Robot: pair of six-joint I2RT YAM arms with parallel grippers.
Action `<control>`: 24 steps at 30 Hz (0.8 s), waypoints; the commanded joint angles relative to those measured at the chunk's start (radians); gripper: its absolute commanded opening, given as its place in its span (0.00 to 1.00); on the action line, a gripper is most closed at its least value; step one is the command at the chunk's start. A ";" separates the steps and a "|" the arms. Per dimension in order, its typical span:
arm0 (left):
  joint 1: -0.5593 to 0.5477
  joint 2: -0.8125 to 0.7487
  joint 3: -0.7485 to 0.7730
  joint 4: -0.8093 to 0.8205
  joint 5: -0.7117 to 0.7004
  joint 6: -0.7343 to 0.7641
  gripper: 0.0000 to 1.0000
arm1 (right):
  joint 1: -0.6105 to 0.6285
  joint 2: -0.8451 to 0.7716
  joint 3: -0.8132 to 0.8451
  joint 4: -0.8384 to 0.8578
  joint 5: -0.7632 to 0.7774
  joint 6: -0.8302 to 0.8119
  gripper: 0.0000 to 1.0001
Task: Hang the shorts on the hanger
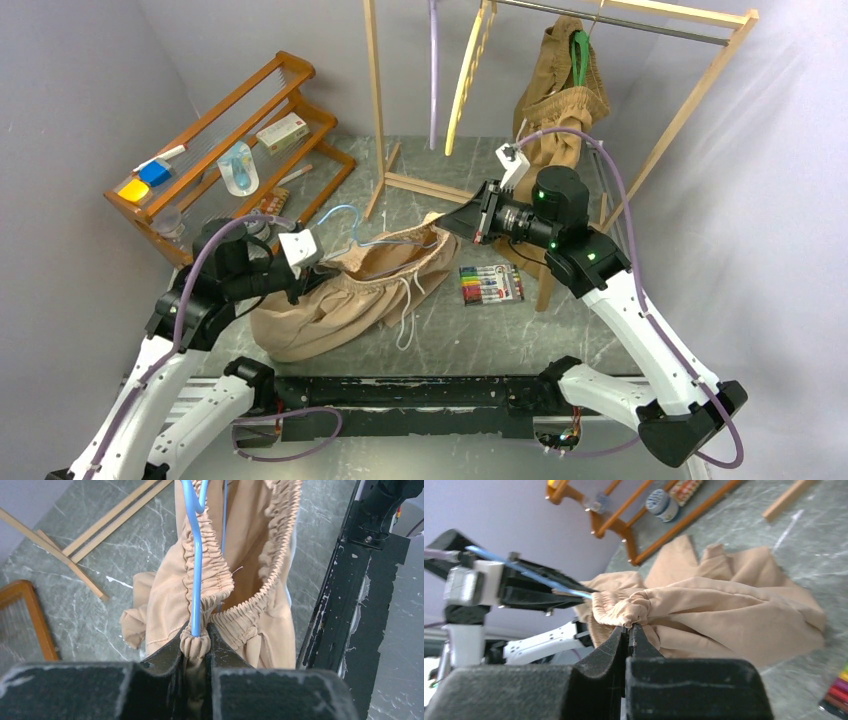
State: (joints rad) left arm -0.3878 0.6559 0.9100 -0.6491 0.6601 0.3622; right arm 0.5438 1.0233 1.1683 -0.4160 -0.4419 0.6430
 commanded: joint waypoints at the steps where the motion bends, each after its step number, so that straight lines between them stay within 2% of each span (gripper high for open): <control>1: 0.006 0.015 0.034 0.004 0.032 0.003 0.07 | -0.010 -0.008 0.005 0.134 -0.180 0.117 0.00; 3: 0.007 0.010 0.024 0.021 -0.001 -0.001 0.07 | -0.007 -0.008 -0.003 0.181 -0.201 0.190 0.00; 8: 0.007 0.000 0.015 0.051 0.053 0.004 0.07 | 0.057 -0.071 -0.121 0.280 -0.070 0.316 0.00; 10: 0.006 -0.003 0.017 0.059 0.103 0.002 0.07 | 0.063 -0.069 -0.126 0.209 -0.022 0.243 0.02; 14: 0.006 -0.015 0.010 0.072 0.177 -0.011 0.07 | 0.063 -0.062 -0.119 0.033 0.067 0.024 0.16; 19: 0.006 -0.002 0.005 0.067 0.249 -0.020 0.07 | 0.063 -0.105 -0.139 0.006 -0.052 -0.104 0.34; 22: 0.006 0.014 0.010 0.054 0.281 -0.003 0.07 | 0.062 -0.123 -0.073 -0.070 -0.052 -0.176 0.37; 24: 0.006 0.020 0.009 0.050 0.323 0.010 0.07 | 0.063 -0.146 -0.066 -0.063 -0.068 -0.193 0.40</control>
State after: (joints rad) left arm -0.3874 0.6678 0.9096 -0.6407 0.8608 0.3519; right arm 0.6044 0.9264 1.0485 -0.4374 -0.4686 0.5644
